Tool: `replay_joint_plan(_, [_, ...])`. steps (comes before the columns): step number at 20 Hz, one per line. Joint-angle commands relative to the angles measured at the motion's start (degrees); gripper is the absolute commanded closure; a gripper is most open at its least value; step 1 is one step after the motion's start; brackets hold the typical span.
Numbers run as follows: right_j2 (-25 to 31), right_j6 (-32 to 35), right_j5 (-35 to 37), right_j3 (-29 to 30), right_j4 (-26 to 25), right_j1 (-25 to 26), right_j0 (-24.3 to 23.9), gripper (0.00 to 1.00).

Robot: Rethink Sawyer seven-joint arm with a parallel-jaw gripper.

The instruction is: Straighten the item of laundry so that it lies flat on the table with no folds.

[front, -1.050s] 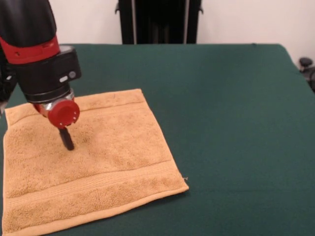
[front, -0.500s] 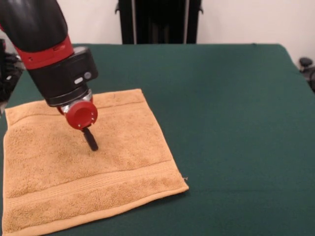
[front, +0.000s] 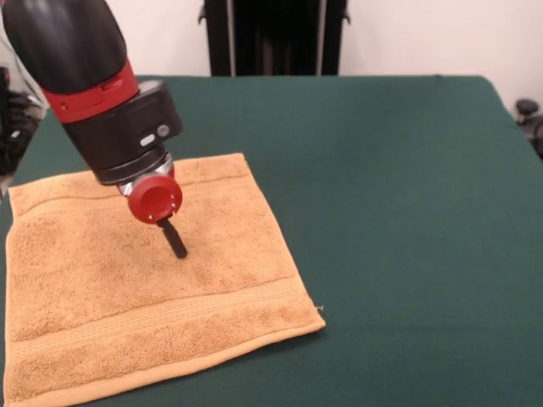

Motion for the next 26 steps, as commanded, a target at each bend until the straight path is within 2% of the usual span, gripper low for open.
replay_joint_plan(1, [6.27,16.67,7.65,5.09,6.83,2.05,2.27,1.0])
replay_joint_plan(6, [6.87,14.86,7.0,7.9,8.41,3.0,1.34,1.0])
replay_joint_plan(15, [-0.5,16.44,7.69,10.95,7.48,2.88,3.26,1.0])
replay_joint_plan(26, [-0.05,13.5,1.06,12.49,6.83,6.14,0.76,1.0])
